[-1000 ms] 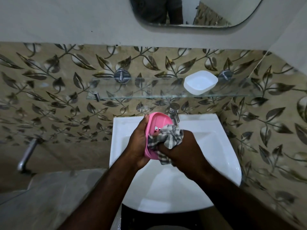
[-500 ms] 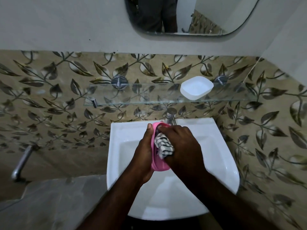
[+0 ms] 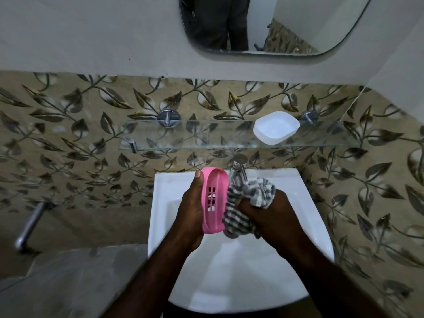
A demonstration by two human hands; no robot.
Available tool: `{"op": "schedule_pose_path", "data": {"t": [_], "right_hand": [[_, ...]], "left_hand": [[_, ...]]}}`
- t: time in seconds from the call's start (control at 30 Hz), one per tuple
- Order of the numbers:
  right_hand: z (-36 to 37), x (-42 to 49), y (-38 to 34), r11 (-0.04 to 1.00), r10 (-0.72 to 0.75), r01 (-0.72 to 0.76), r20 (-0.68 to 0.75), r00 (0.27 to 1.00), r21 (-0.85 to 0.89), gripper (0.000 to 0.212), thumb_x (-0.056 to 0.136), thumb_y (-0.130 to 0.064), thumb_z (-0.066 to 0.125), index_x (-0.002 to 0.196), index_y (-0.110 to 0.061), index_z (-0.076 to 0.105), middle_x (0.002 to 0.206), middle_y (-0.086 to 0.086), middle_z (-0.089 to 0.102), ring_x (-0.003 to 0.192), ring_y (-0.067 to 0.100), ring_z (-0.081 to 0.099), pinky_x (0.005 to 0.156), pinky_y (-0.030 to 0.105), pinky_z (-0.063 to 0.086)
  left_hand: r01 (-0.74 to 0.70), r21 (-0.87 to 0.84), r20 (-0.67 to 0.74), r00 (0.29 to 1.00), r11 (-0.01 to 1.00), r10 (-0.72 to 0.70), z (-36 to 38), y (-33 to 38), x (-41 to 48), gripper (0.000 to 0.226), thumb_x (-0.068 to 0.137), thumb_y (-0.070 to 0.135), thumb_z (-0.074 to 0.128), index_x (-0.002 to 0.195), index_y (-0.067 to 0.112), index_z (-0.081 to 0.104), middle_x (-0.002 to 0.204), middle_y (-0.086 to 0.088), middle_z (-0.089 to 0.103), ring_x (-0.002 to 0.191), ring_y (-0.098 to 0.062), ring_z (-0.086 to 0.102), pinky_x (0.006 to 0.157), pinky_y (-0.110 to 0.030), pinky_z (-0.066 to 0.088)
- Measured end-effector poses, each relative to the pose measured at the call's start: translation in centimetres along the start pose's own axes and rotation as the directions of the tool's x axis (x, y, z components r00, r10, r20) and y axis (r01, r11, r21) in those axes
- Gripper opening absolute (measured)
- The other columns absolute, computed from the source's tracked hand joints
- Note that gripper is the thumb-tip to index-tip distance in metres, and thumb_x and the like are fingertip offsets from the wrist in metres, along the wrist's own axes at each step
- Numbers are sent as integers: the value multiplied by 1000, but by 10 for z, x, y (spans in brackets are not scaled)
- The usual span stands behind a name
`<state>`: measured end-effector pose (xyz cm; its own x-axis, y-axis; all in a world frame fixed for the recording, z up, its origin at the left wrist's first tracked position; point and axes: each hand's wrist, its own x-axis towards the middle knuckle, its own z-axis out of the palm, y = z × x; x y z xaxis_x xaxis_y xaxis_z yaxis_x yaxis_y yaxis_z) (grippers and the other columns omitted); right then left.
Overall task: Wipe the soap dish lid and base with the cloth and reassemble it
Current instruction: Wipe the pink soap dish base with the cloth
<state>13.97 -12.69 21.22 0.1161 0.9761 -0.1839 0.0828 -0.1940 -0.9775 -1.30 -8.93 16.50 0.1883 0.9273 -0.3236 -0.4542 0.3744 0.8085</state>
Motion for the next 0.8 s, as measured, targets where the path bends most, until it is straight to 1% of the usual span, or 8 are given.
{"op": "schedule_pose_path", "data": {"t": [0.1, 0.17, 0.27, 0.33, 0.43, 0.57, 0.73, 0.8], "right_hand": [[0, 9, 2, 916, -272, 236, -71, 960, -324, 26, 79, -6, 73, 73, -30, 67, 63, -13, 67, 57, 0, 62, 54, 18, 48], [6, 14, 7, 713, -419, 372, 64, 906, -595, 22, 75, -20, 73, 93, -32, 71, 85, -9, 72, 80, 11, 69, 70, 27, 54], [16, 11, 7, 462, -298, 234, 99, 950, -855, 25, 74, -36, 68, 97, -26, 66, 93, 0, 70, 87, 26, 66, 73, 32, 52], [20, 6, 5, 549, -116, 183, 143, 983, -815, 17, 71, -34, 72, 82, -24, 64, 84, 1, 72, 78, 23, 68, 68, 34, 55], [10, 7, 2, 941, 110, -5, 292, 950, -339, 9, 80, -6, 69, 76, -14, 71, 75, 7, 74, 66, 21, 70, 60, 37, 58], [-12, 22, -7, 935, 91, -172, 259, 962, 310, 25, 84, 8, 59, 106, 2, 70, 105, 25, 71, 91, 36, 71, 77, 47, 59], [-25, 30, 1, 981, -84, 98, -89, 992, 165, 21, 85, 5, 65, 94, -12, 74, 93, 18, 74, 91, 41, 70, 76, 66, 54], [-22, 28, 2, 983, -183, 186, -107, 977, 14, 14, 82, 1, 71, 83, -13, 71, 75, 9, 73, 69, 25, 72, 56, 52, 58]], "left_hand": [[48, -15, 51, 998, 999, -47, 6, -4, 2, 51, 97, 54, 31, 98, 26, 74, 99, -8, 75, 85, -23, 73, 64, -37, 59], [71, -15, 56, 996, 997, -70, 10, -7, 1, 52, 97, 53, 31, 98, 22, 74, 98, -8, 76, 83, -22, 74, 57, -35, 59], [42, -23, -4, 999, 999, -42, 11, -9, 2, 51, 91, 54, 40, 101, 14, 71, 99, -14, 75, 88, -27, 73, 64, -36, 58], [21, -23, -38, 999, 1000, -22, 8, -7, 4, 54, 81, 59, 46, 102, 15, 70, 100, -16, 74, 93, -31, 71, 79, -41, 55], [3, -27, -7, 1000, 1000, -3, 2, 1, 7, 57, 75, 60, 48, 106, 17, 67, 100, -15, 74, 93, -30, 71, 83, -43, 56], [8, -63, 64, 998, 998, -4, 0, 13, 10, 68, 75, 62, 45, 119, 14, 63, 107, -14, 72, 94, -28, 71, 80, -43, 58], [15, -68, 77, 997, 998, -10, -4, 12, 13, 71, 79, 61, 42, 128, 11, 57, 110, -15, 71, 96, -29, 69, 82, -44, 55], [20, -70, 89, 996, 997, -14, -5, 11, 15, 69, 79, 61, 42, 125, 12, 59, 106, -13, 73, 93, -28, 70, 85, -45, 54]]}}
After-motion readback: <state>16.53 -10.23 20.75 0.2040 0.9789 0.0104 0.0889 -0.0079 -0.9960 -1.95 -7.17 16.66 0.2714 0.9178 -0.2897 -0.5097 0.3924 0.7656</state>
